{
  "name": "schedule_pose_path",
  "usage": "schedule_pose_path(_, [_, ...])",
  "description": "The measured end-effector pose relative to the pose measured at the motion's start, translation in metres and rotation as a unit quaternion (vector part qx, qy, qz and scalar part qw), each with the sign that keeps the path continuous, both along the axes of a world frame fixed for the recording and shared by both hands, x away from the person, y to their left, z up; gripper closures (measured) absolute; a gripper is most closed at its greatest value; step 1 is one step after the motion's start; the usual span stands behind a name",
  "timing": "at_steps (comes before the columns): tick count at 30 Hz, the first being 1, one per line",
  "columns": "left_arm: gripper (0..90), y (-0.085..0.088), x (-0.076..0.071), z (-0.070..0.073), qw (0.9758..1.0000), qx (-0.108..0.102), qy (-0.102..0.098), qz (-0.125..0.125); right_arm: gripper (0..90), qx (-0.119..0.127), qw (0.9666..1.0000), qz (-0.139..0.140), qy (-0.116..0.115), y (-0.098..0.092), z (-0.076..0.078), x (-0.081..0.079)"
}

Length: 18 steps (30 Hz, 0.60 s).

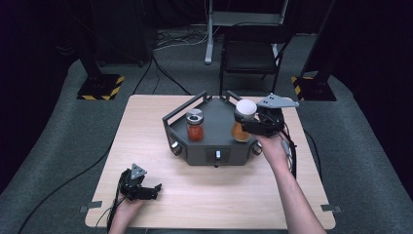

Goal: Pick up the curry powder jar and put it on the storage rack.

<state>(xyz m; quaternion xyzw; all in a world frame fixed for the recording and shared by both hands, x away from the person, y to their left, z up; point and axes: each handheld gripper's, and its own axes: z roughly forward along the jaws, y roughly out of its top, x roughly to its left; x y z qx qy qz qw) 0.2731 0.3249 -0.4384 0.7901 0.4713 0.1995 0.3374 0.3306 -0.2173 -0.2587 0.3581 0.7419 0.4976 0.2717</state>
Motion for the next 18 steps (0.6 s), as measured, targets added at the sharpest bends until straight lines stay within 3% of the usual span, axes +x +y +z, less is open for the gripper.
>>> schedule_pose_path(18, [0.3,0.000,0.000,0.000,1.0000,-0.001,0.000,0.000,32.6,-0.016,0.9989,-0.023,0.036,0.007,-0.010,0.021])
